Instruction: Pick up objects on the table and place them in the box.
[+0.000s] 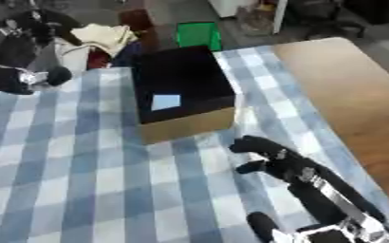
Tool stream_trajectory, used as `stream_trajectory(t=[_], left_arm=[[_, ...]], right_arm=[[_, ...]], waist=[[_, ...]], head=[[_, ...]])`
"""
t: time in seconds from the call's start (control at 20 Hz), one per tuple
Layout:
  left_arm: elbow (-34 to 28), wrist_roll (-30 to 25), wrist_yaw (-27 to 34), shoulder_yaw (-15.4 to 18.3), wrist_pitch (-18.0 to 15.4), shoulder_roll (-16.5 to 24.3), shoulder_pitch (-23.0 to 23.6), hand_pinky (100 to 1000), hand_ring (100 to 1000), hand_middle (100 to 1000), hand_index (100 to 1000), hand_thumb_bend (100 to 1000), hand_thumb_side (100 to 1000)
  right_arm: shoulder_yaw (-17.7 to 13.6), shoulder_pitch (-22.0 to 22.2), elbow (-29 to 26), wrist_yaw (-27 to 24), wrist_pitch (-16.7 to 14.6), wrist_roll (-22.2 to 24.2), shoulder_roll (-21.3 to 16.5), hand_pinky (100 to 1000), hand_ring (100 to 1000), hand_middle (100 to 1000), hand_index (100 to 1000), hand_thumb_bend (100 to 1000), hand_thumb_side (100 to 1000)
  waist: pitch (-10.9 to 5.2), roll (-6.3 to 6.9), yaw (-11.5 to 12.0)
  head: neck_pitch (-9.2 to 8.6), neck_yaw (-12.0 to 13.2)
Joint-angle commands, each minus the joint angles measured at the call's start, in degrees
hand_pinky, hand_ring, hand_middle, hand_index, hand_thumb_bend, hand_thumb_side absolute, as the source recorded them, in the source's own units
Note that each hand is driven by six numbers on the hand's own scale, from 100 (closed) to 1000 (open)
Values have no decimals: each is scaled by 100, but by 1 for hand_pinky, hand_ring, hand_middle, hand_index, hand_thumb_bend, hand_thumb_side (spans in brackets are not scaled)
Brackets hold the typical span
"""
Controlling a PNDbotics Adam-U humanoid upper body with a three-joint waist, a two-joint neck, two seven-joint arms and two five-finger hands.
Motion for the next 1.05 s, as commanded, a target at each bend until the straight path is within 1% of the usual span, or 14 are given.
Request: stream_trajectory(t=[0.05, 0.25, 0.45, 0.55, 0.7, 0.9, 1.05], left_arm=[[-700, 62, 290, 235, 70, 205, 206, 1000, 696, 746, 798, 654, 239], [-1308, 26, 302, 334, 134, 106, 755, 1000, 699, 749, 800, 642, 261], [-1699, -103, 86, 393, 189, -143, 1271, 1000, 700, 751, 801, 630, 285], [-1764, -179, -75, 400, 201, -332, 1499, 1000, 703, 753, 802, 635, 307], [-1782, -334, -396, 405, 193, -660, 1772, 1000, 706, 757, 805, 625, 330], [-1785, -552, -827, 389, 216, -1143, 2070, 1000, 711, 760, 807, 616, 356], [-1777, -767, -1054, 350, 190, -1421, 2243, 1000, 717, 764, 810, 605, 381]], right_arm=[[-71, -8, -43, 57, -15, -87, -106, 799, 1000, 878, 1000, 237, 360], [-101, 48, -27, 106, -33, -169, -94, 798, 1000, 877, 1000, 236, 363], [-140, 95, -18, 144, -48, -267, -84, 798, 1000, 876, 1000, 238, 363], [-172, 122, -10, 167, -47, -327, -85, 796, 1000, 875, 1000, 227, 380], [-214, 152, 9, 180, -24, -440, -77, 794, 1000, 875, 1000, 226, 382], [-246, 193, 14, 212, -13, -562, -74, 792, 1000, 874, 1000, 220, 397], [-261, 208, 32, 233, 2, -641, -44, 790, 1000, 871, 1000, 212, 408]], waist=[[-108, -32, 86], [-112, -92, 314], [-117, -146, 473], [-126, -161, 557], [-147, -176, 643], [-154, -208, 763], [-146, -229, 798]], head=[[87, -25], [197, -25], [343, -36], [450, -16], [593, -30], [686, -64], [708, -67]])
